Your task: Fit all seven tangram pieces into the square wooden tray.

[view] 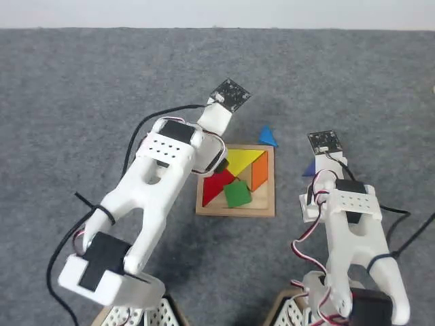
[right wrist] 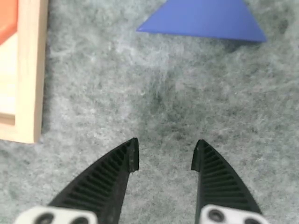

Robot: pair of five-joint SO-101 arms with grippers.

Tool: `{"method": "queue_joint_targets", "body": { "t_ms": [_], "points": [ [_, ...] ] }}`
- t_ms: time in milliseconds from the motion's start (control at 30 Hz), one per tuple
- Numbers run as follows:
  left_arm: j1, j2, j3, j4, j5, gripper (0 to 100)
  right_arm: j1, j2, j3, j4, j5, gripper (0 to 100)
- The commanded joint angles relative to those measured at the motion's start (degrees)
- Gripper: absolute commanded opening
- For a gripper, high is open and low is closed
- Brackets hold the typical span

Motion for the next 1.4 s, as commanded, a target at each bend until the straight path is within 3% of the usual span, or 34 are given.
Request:
{"method": "queue_joint_targets", "body": {
  "t_ms": [0, 267, 633, 967, 1367],
  "points": [
    [0.5, 1.8, -0.4, -1.3, 0.4, 20, -0.7, -2.2, 0.0, -0.9, -0.7, 20.3],
    [7.0, 10.0, -0.7, 1.0, 0.4, 20, -1.5, -2.2, 0.0, -0.7, -0.7, 20.3],
    [4.6, 10.6, -0.7, 4.0, 0.3, 20, -1.5, -2.2, 0.0, -0.7, -0.7, 20.3],
    [4.6, 7.3, -6.4, 0.5, 2.9, 20, -1.5, -2.2, 0.0, -0.7, -0.7, 20.3],
    [4.5, 15.4, -8.2, 1.8, 3.1, 20, -1.5, -2.2, 0.0, -0.7, -0.7, 20.4]
  ]
}}
